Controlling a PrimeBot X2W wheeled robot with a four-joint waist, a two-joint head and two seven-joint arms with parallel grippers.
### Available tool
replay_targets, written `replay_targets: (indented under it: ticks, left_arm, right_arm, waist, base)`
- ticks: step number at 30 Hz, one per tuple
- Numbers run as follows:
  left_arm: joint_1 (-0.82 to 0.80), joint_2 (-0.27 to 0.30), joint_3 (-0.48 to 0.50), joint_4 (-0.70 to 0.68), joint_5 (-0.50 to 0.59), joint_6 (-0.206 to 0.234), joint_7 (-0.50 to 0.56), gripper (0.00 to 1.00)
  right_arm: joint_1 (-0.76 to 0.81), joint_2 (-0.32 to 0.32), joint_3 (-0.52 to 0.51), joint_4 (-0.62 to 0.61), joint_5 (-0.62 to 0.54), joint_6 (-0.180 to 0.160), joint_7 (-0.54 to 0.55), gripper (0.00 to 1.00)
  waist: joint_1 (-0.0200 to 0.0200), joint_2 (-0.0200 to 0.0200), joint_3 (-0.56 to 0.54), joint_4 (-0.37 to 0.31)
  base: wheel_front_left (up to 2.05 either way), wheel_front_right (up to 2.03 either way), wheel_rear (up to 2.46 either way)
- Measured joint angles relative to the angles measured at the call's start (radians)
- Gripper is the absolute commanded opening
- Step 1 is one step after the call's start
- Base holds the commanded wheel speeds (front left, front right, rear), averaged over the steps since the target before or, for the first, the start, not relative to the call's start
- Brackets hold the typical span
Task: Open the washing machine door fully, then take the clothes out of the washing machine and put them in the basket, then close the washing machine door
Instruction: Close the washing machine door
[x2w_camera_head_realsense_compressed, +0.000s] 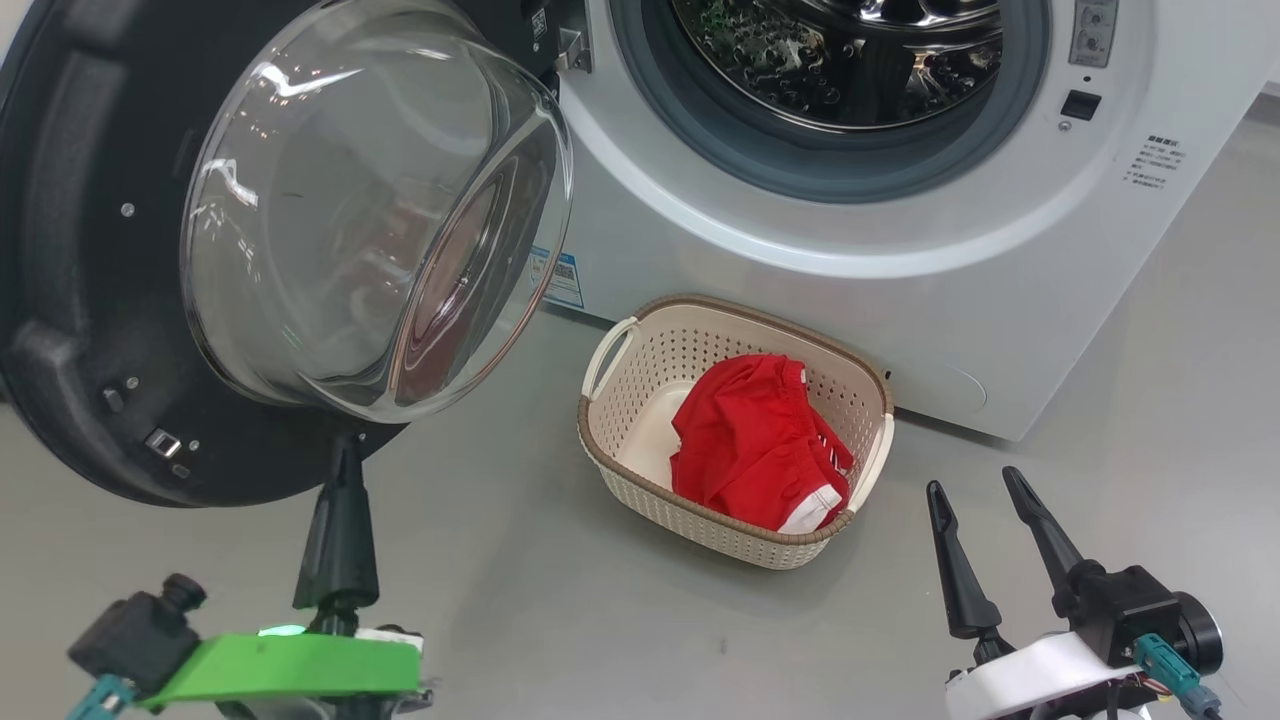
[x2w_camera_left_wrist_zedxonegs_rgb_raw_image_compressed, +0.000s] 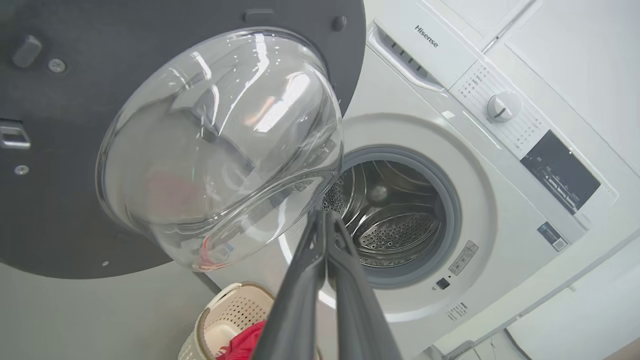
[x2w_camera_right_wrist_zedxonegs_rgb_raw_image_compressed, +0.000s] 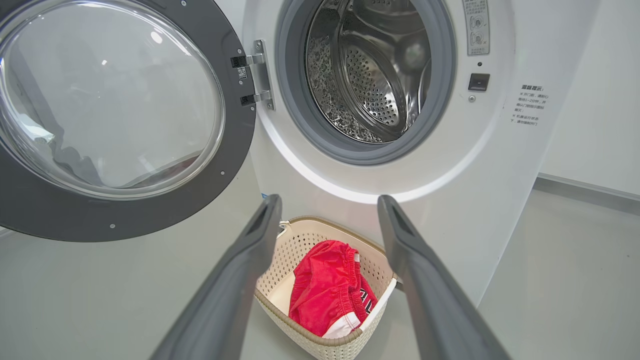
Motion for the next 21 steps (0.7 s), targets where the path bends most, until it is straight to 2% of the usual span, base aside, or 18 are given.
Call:
replay_targets:
  ticks: [3,6,11,14,21]
  left_arm:
    - [-0.002,0.0,0.029,-0.05,-0.166,-0.027,0.0,0.0]
    - [-0.018,-0.001,0.077,-0.086,-0.254,-0.046,-0.003,0.0]
    - [-0.041,-0.002,0.197,-0.143,-0.322,-0.076,-0.004,0.0]
    - [-0.066,-0.003,0.322,-0.174,-0.355,-0.09,-0.008,0.0]
    - [-0.099,-0.005,0.499,-0.174,-0.373,-0.093,-0.009,0.0]
  right_arm:
    - [0.0,0.0,-0.001,0.0,0.0,0.0,0.0,1.0]
    - [0.0,0.0,-0.002,-0.001,0.0,0.0,0.0,1.0]
    - [-0.001,-0.001,-0.006,-0.003,0.0,0.0,0.0,1.0]
    - [-0.001,-0.002,-0.008,-0.008,-0.002,0.0,0.0,1.0]
    - [-0.002,-0.009,-0.012,-0.02,-0.008,-0.001,0.0,1.0]
  waist:
    - [0.0,0.0,0.002,0.0]
    - [0.0,0.0,0.004,0.0]
    - [0.0,0.0,0.009,0.003]
    - [0.0,0.0,0.016,0.006]
    - [0.0,0.0,0.036,0.014]
  base:
    - [0.0,0.0,0.0]
    - [0.0,0.0,0.0]
    - [0.0,0.0,0.0]
    - [0.0,0.0,0.0]
    - [0.0,0.0,0.0]
